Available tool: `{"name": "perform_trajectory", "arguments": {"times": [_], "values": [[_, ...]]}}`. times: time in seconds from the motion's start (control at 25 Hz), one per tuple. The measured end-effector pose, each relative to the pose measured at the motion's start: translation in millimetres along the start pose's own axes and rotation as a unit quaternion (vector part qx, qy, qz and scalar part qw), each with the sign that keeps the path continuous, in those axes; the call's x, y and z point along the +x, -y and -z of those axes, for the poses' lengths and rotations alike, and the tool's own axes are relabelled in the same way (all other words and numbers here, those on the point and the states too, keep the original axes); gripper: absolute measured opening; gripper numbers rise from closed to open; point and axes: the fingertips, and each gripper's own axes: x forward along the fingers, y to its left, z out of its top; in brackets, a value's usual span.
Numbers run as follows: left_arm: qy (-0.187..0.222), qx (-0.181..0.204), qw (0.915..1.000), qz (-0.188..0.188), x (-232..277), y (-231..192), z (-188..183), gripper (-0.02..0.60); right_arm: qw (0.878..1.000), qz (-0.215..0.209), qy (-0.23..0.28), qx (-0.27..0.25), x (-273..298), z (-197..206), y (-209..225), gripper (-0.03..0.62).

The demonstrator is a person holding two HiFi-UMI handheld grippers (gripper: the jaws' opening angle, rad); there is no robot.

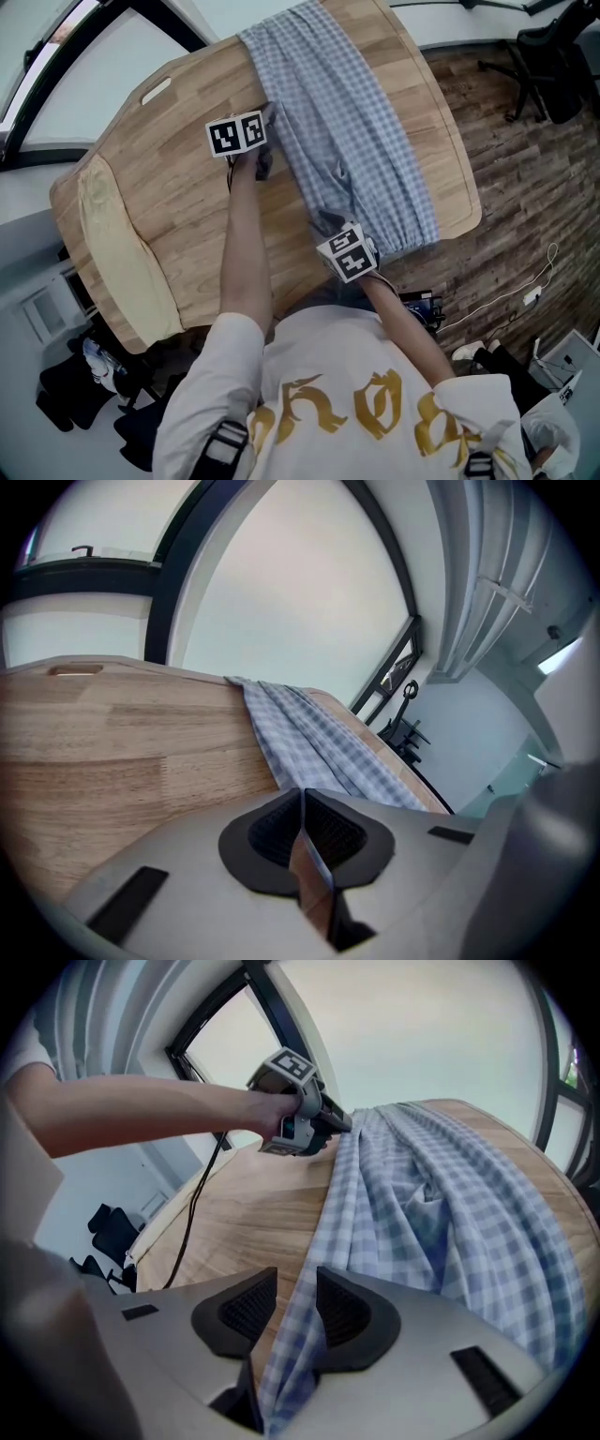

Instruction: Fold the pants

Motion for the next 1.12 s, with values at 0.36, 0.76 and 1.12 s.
{"name": "perform_trajectory", "arguments": {"times": [0.36, 0.76, 1.12], "values": [[0.008, -0.003, 1.0, -0.003, -9.9, -5.8, -2.6, 0.048, 0.991, 0.066, -0.043, -0.112, 10.6, 6.3, 5.6, 0.039], [0.047, -0.042, 0.998, -0.006, -42.5, -16.3, -11.6, 0.046, 0.996, -0.025, -0.015, -0.083, -8.0, -15.2, -29.8, 0.029], [0.101, -0.065, 0.9927, -0.005, -82.0, -9.2, -33.3, 0.046, 0.995, -0.094, 0.036, -0.022, -47.5, -40.6, -41.4, 0.029]]}}
